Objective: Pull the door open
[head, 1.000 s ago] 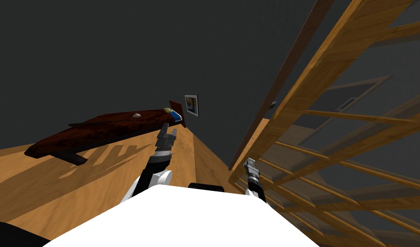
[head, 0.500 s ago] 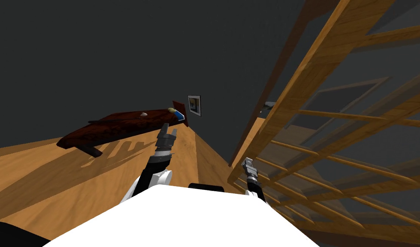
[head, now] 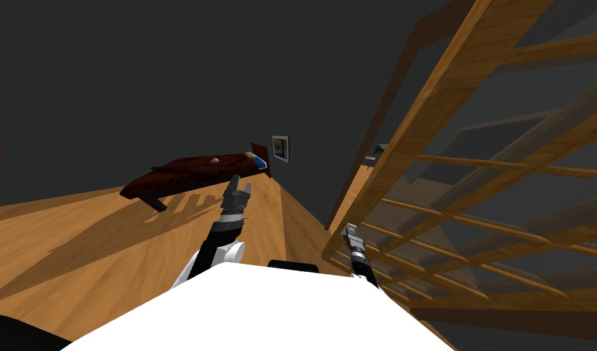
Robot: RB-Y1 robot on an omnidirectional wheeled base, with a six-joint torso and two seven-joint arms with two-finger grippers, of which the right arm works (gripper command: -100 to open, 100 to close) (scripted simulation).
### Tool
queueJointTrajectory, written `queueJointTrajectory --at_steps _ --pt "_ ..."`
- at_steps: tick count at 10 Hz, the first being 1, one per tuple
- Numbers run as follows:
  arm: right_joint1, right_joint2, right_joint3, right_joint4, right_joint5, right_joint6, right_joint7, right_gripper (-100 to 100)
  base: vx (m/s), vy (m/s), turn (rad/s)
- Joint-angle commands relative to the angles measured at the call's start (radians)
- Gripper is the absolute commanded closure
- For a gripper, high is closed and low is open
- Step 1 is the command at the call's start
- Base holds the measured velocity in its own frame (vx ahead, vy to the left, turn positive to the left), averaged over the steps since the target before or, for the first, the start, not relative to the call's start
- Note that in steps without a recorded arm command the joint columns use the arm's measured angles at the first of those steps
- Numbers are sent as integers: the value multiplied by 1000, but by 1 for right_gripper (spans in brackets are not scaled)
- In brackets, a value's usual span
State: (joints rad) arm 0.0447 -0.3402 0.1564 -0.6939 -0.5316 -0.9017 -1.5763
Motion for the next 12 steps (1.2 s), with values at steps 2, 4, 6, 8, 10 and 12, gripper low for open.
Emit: queueJointTrajectory --at_steps 2,4,6,8,10,12 --pt "10 -14 31 -9 18 -9 -29 100 -224 1 48" --pt "18 -23 46 -8 26 -15 -42 100 -126 -17 47" --pt "30 -38 67 -15 38 -29 -63 100 -224 -20 83" --pt "45 -59 97 -24 54 -48 -92 100 -230 -46 83" --pt "59 -77 123 -32 67 -64 -116 100 -239 -48 84" --pt "62 -80 126 -39 70 -62 -116 100 -174 4 32"
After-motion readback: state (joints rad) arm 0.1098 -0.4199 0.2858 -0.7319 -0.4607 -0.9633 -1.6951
